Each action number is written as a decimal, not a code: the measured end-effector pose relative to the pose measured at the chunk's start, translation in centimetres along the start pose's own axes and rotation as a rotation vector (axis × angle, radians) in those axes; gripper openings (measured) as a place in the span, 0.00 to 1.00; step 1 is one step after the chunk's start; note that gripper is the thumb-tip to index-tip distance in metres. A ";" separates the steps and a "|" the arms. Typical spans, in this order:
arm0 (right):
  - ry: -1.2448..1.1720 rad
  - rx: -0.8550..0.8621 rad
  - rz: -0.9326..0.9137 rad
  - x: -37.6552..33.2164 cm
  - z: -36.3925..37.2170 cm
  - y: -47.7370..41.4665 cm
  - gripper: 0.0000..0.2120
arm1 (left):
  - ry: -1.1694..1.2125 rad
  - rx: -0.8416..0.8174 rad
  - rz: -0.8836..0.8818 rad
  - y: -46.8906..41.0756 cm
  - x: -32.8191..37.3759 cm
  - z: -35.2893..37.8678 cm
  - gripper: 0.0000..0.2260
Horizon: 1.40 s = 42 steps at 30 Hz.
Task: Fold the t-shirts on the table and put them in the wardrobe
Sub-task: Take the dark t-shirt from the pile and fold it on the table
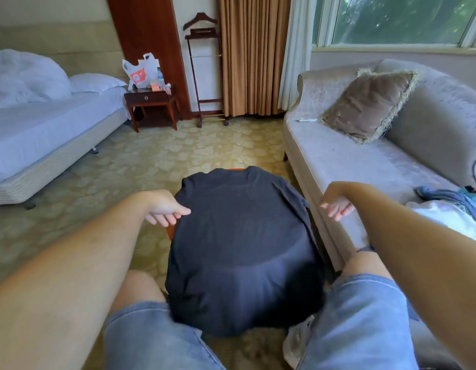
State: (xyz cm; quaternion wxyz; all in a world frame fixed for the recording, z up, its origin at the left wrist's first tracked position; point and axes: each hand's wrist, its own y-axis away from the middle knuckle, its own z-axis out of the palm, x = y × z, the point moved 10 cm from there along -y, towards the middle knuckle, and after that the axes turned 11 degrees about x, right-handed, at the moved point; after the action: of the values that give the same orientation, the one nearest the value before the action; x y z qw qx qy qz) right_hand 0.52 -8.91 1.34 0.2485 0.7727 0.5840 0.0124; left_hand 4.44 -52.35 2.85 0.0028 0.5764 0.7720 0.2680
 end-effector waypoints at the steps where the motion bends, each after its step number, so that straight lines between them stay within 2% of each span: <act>1: -0.040 0.047 -0.029 -1.3 0.0 -1.0 0.10 | 0.007 0.050 0.024 -1.3 0.7 0.2 0.18; 3: 0.000 0.087 -0.118 -4.3 1.0 -2.7 0.11 | -0.004 0.135 0.097 -3.9 2.4 1.1 0.20; 6: 0.053 0.126 -0.238 -8.8 4.3 -5.8 0.17 | 0.008 0.191 0.151 -7.8 4.0 4.0 0.26; 10: 0.026 0.042 -0.283 -12.0 10.2 -8.9 0.31 | 0.004 0.188 0.148 -12.4 4.4 8.4 0.33; 14: 0.062 0.016 -0.282 -14.3 15.0 -12.5 0.33 | -0.093 0.215 0.147 -17.1 4.2 10.8 0.33; 18: 0.190 0.152 -0.344 -15.9 17.7 -15.3 0.35 | -0.195 0.303 0.125 -20.2 2.6 12.4 0.32; 23: 0.247 0.305 -0.387 -15.8 18.0 -16.6 0.36 | -0.233 0.449 0.123 -21.2 2.0 12.5 0.32; 42: 0.244 0.355 -0.350 -9.9 18.3 -12.2 0.37 | -0.251 0.461 0.176 -15.7 3.2 15.8 0.33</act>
State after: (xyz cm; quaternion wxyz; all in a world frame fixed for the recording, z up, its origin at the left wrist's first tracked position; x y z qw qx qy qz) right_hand -7.94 -22.28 -16.89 0.0352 0.6842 0.7273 -0.0403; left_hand -5.61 -45.99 -16.21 -0.0560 0.6553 0.7532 0.0107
